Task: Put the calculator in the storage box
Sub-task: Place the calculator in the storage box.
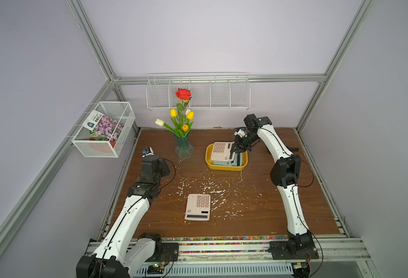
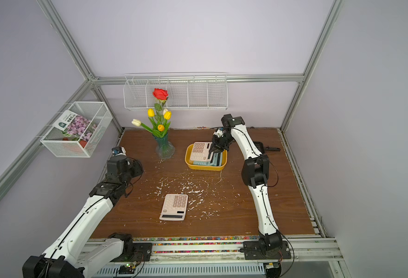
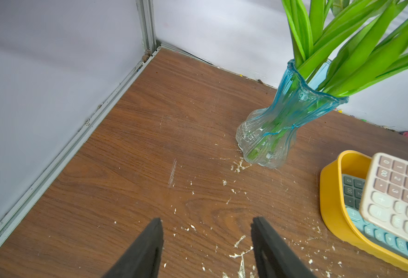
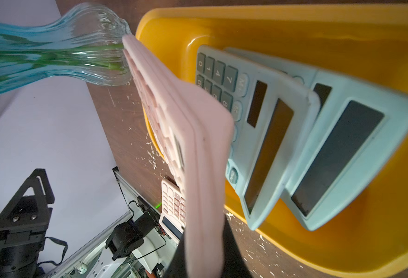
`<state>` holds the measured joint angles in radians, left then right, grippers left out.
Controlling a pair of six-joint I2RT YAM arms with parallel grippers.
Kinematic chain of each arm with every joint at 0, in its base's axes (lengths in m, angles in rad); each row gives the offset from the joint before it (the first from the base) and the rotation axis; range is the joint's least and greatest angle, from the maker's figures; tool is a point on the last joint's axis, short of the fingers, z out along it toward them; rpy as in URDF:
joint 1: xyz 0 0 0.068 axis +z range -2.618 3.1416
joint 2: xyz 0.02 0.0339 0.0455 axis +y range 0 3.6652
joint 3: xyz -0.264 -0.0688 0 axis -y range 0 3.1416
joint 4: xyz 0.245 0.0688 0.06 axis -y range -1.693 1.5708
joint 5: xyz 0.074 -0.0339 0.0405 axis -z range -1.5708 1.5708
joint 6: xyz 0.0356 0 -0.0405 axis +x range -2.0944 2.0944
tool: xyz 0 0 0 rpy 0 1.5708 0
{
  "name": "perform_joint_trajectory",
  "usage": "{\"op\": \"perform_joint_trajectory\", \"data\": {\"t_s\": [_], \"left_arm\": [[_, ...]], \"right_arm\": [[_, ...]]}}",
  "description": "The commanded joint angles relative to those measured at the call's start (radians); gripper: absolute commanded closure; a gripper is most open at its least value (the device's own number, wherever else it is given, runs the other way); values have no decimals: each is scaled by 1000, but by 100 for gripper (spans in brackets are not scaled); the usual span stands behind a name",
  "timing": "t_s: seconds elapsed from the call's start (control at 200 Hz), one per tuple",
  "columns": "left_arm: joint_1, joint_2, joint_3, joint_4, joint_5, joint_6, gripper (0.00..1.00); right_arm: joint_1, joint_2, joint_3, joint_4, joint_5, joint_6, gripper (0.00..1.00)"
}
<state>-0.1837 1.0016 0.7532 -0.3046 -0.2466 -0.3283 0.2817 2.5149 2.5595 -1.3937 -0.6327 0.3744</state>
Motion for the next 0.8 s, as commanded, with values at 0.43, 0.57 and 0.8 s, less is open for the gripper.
{"op": "perform_joint_trajectory", "data": {"t_s": [0.43, 0.57, 0.8], "left_arm": [[-3, 8, 21, -4, -6, 9, 37], [-2, 11, 23, -2, -6, 7, 37], [-3, 16, 22, -3, -6, 9, 37]], "right_arm": [[40, 79, 91, -2, -10, 29, 100], [43, 87, 90, -5, -6, 27, 100], [45, 100, 92, -12, -17, 21, 100]]}}
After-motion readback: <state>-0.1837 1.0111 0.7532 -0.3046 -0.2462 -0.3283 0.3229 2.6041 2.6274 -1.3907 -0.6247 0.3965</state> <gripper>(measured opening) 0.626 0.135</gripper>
